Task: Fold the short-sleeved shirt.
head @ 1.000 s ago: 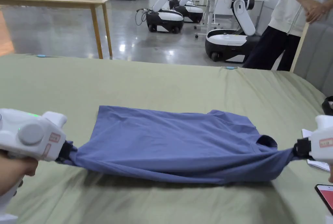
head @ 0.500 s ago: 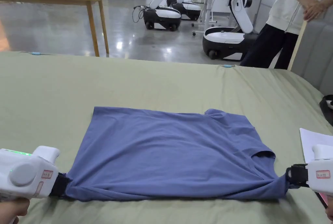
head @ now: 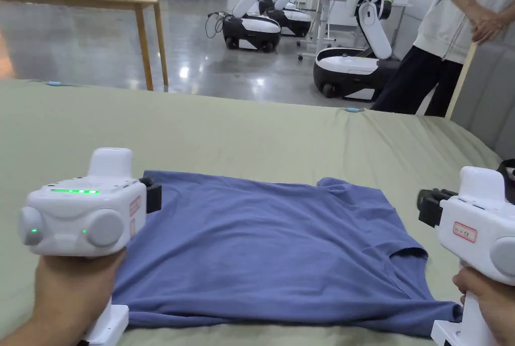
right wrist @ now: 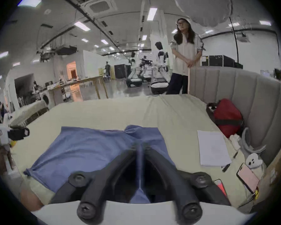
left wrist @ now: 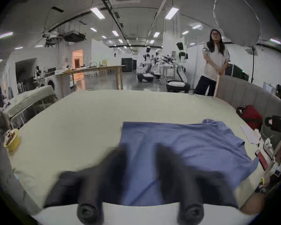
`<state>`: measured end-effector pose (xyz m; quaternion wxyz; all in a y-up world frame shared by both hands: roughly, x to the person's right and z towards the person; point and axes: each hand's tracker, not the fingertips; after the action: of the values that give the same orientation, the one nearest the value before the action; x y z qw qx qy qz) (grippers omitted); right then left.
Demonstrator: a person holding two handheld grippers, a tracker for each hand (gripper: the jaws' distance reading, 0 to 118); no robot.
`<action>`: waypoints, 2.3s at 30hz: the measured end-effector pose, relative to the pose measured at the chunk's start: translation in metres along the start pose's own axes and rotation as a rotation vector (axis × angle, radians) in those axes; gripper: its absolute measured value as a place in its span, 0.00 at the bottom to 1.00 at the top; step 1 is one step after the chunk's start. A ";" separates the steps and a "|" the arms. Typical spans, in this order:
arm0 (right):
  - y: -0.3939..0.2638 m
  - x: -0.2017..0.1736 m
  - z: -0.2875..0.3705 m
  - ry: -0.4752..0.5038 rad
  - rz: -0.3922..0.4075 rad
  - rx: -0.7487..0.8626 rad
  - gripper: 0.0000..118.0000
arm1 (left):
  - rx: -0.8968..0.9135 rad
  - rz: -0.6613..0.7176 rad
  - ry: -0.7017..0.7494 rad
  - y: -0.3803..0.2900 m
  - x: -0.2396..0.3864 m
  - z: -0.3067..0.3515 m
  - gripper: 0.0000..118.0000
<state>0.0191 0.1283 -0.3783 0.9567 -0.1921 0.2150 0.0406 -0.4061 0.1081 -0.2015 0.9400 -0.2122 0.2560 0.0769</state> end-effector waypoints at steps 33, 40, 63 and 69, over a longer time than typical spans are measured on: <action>0.033 0.041 -0.141 0.042 -0.008 -0.176 0.00 | -0.252 0.010 -0.049 0.062 0.005 -0.212 0.00; 0.036 0.035 -0.125 0.075 -0.006 -0.157 0.00 | -0.435 0.003 0.019 0.092 -0.014 -0.314 0.94; 0.059 0.068 -0.195 0.010 -0.099 -0.295 0.76 | -0.559 -0.007 -0.031 0.042 -0.009 -0.343 0.05; 0.074 0.070 -0.293 0.015 -0.065 -0.463 0.83 | -0.566 -0.041 -0.049 0.039 -0.010 -0.348 0.05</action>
<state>-0.0456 0.0835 -0.6780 0.8863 -0.4135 0.2006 0.0568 -0.5806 -0.0101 -0.4819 0.8506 -0.4693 0.1973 0.1316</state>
